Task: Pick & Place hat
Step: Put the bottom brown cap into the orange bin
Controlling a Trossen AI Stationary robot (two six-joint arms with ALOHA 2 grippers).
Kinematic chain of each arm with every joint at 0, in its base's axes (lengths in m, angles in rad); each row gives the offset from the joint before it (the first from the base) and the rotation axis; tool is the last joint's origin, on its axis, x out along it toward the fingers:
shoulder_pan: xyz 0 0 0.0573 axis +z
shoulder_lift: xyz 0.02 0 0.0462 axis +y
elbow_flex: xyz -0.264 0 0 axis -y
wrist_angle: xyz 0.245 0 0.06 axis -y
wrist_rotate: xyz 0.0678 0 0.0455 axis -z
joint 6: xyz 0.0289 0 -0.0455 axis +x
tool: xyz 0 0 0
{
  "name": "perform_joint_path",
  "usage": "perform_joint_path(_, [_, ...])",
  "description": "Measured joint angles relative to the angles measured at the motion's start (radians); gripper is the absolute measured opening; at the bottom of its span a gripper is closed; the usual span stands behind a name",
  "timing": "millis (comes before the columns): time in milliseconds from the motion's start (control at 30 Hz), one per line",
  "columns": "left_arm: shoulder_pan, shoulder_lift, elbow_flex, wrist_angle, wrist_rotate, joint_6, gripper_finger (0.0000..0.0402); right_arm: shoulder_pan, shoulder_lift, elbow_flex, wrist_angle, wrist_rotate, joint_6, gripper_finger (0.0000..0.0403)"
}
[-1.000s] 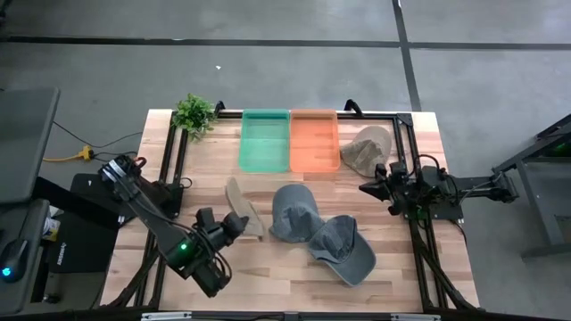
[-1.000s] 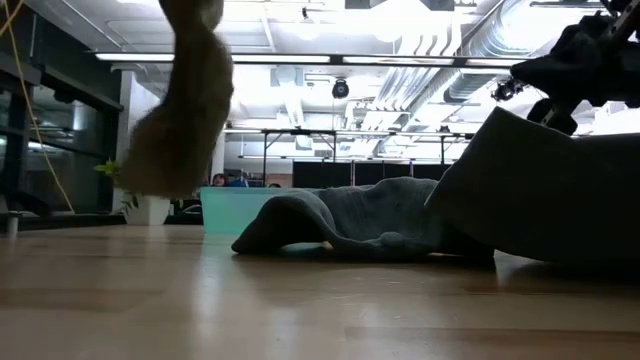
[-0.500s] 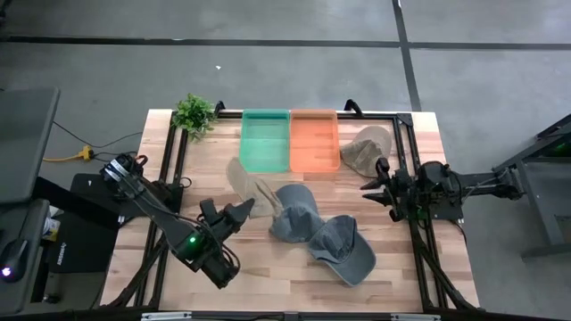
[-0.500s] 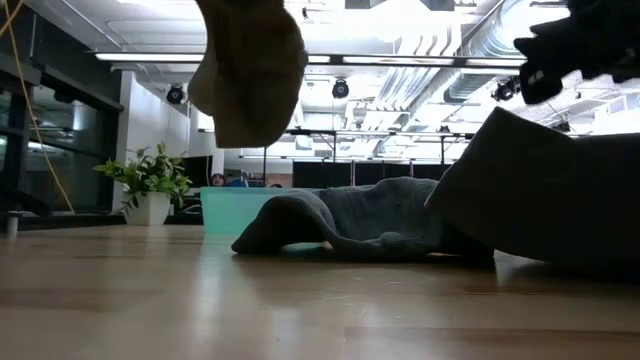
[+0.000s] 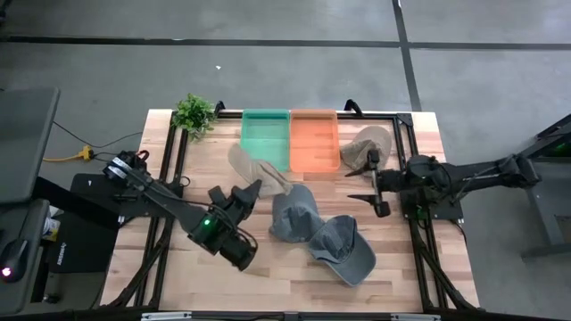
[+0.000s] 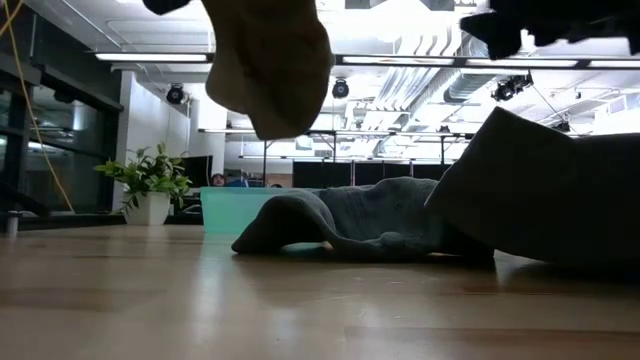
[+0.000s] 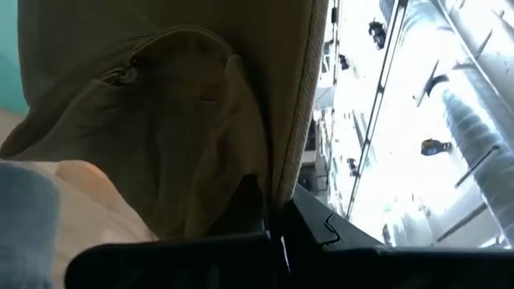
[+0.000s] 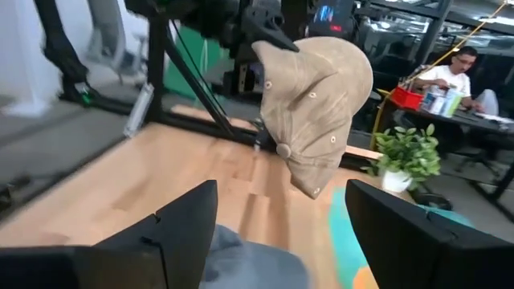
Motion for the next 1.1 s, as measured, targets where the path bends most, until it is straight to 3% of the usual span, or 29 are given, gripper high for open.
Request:
perform_joint_path(600, [0.019,0.000,0.000,0.066,-0.038,0.032,0.0000,0.000,0.620,0.388,0.070,0.111,-0.337,0.0271])
perform_joint_path(1100, [0.052,0.000,0.003,0.132,-0.072,0.034,0.0000,0.018,0.850,0.578,0.137,0.170,-0.363,0.0271])
